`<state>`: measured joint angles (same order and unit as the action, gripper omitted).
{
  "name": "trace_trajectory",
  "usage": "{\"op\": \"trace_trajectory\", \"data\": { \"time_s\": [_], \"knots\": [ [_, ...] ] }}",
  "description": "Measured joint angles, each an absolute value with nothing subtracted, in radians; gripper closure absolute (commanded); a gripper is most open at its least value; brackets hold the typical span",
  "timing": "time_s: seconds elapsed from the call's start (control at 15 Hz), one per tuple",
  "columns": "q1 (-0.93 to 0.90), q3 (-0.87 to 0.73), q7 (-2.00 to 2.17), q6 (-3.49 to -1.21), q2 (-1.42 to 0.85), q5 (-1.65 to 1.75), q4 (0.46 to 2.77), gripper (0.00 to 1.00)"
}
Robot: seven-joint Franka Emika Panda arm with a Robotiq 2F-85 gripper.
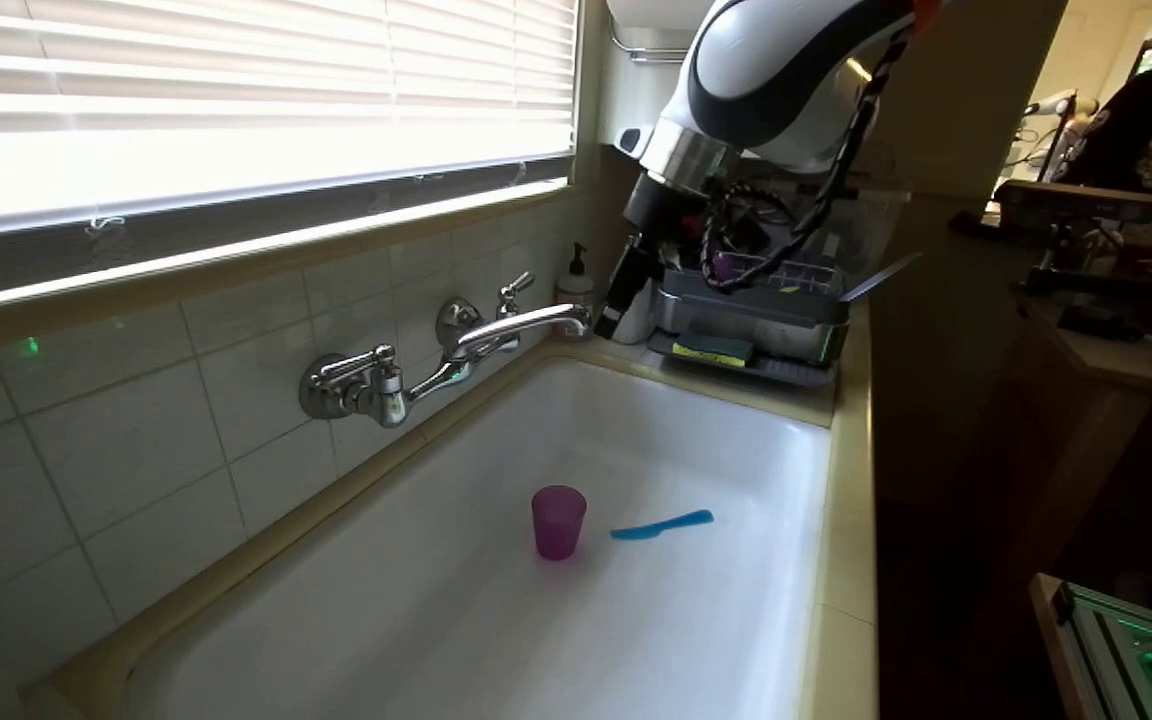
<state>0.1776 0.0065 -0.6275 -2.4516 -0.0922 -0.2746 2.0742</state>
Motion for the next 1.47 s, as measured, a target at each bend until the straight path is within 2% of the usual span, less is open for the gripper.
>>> {"op": "trace_trajectory", "data": {
  "time_s": [0.47, 0.6, 0.73, 1.07, 1.47],
  "knots": [
    [0.151, 0.012, -0.590, -2.416, -0.196, -0.277, 1.925, 0.00],
    [0.147, 0.016, -0.579, -2.392, -0.224, -0.277, 1.891, 0.08],
    [0.146, 0.020, -0.569, -2.377, -0.246, -0.277, 1.865, 0.01],
    [0.144, 0.030, -0.547, -2.350, -0.274, -0.277, 1.830, 0.44],
    [0.142, 0.038, -0.512, -2.348, -0.279, -0.272, 1.829, 0.88]
  ]
}}
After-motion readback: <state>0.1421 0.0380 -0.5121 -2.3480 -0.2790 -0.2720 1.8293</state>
